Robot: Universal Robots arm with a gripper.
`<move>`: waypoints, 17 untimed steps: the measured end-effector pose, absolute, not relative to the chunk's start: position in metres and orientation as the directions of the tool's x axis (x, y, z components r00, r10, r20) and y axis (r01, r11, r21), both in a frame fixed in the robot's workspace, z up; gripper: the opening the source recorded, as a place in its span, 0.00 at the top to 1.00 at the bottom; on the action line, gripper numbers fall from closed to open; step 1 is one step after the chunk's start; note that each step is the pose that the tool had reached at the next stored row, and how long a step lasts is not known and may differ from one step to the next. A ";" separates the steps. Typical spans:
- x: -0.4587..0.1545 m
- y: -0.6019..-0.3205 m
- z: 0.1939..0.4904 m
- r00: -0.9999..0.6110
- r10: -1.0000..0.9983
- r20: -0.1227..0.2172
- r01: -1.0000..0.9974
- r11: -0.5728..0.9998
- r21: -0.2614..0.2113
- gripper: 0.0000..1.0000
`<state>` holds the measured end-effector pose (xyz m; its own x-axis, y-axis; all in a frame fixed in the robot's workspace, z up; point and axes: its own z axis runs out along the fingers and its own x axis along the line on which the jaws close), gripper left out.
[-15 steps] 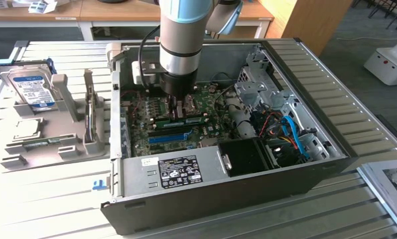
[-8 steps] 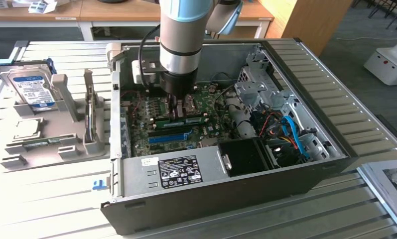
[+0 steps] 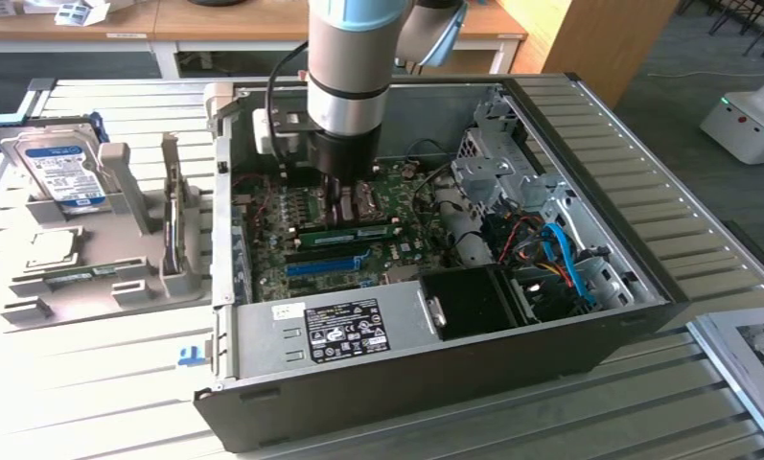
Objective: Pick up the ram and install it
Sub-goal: 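Press down the ram until it locks into place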
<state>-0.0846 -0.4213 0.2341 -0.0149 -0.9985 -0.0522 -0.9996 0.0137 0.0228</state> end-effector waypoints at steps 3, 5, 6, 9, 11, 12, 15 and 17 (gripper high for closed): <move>-0.085 -0.421 0.238 -0.015 -0.999 -0.052 -1.000 0.014 0.024 0.90; -0.085 -0.421 0.241 -0.015 -0.999 -0.052 -1.000 0.014 0.024 0.90; -0.085 -0.421 0.242 -0.015 -0.999 -0.052 -1.000 0.014 0.025 0.90; -0.085 -0.421 0.246 -0.015 -0.999 -0.052 -1.000 0.014 0.025 0.90; -0.085 -0.421 0.249 -0.015 -0.999 -0.052 -1.000 0.014 0.026 0.90; -0.084 -0.421 0.251 -0.015 -0.999 -0.052 -1.000 0.014 0.026 0.90; -0.084 -0.421 0.255 -0.015 -0.999 -0.052 -1.000 0.014 0.026 0.90; -0.084 -0.421 0.258 -0.015 -0.999 -0.052 -1.000 0.014 0.027 0.90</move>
<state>-0.0845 -0.4213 0.2577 -0.0150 -0.9985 -0.0521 -0.9996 0.0136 0.0267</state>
